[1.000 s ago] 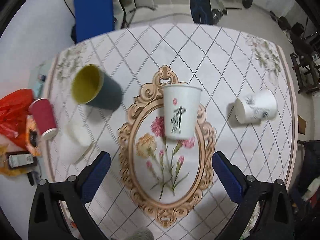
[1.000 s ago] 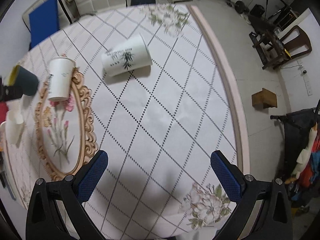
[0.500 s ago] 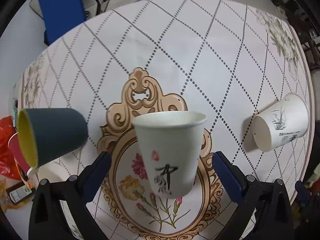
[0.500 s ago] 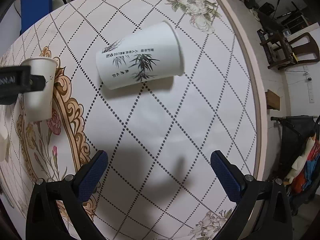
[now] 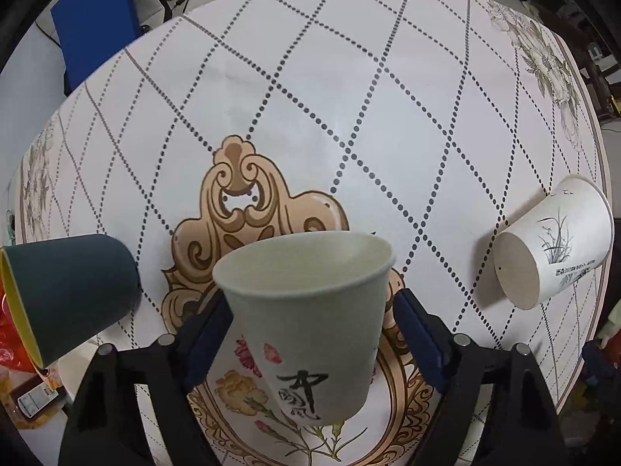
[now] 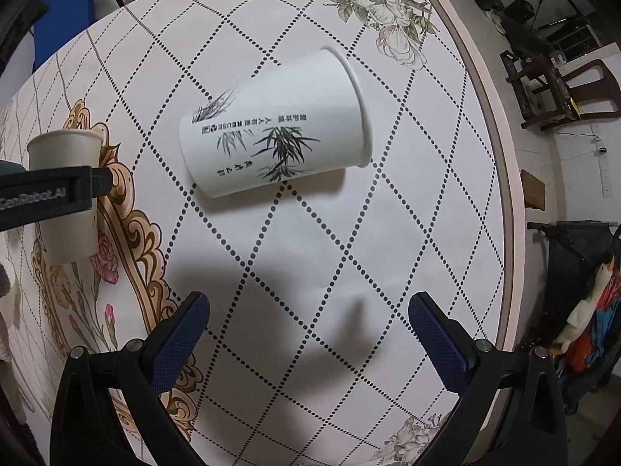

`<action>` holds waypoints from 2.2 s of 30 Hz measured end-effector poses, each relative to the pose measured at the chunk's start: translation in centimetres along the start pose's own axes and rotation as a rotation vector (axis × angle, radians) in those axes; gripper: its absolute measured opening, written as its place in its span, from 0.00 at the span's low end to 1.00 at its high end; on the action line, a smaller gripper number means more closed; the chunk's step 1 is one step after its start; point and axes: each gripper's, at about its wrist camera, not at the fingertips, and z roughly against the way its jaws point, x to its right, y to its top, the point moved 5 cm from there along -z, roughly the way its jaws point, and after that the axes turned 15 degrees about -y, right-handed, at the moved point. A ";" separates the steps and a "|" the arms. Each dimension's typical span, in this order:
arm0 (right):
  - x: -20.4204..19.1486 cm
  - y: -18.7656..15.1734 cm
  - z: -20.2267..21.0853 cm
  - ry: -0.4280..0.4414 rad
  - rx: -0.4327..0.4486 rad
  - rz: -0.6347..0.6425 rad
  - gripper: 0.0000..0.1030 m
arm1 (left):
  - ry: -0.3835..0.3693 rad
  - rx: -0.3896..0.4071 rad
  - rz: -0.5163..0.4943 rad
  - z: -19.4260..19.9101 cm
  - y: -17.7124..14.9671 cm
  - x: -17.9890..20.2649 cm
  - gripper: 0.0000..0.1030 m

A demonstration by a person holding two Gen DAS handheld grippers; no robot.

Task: Flip cup upside down
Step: 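Lift the calligraphy cup with the left gripper toward the right gripper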

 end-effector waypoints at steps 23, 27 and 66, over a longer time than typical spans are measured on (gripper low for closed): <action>0.0 -0.6 1.3 -0.003 0.008 -0.010 1.00 | -0.038 0.017 0.013 0.1 -1.2 -1.7 0.59; -0.3 -1.2 1.2 -0.001 0.008 -0.007 1.00 | -0.064 0.010 0.021 1.5 -3.0 -1.9 0.59; 0.0 -22.5 -1.1 0.079 -0.085 0.089 1.00 | -0.115 -0.077 0.198 -4.4 -30.7 -9.4 0.61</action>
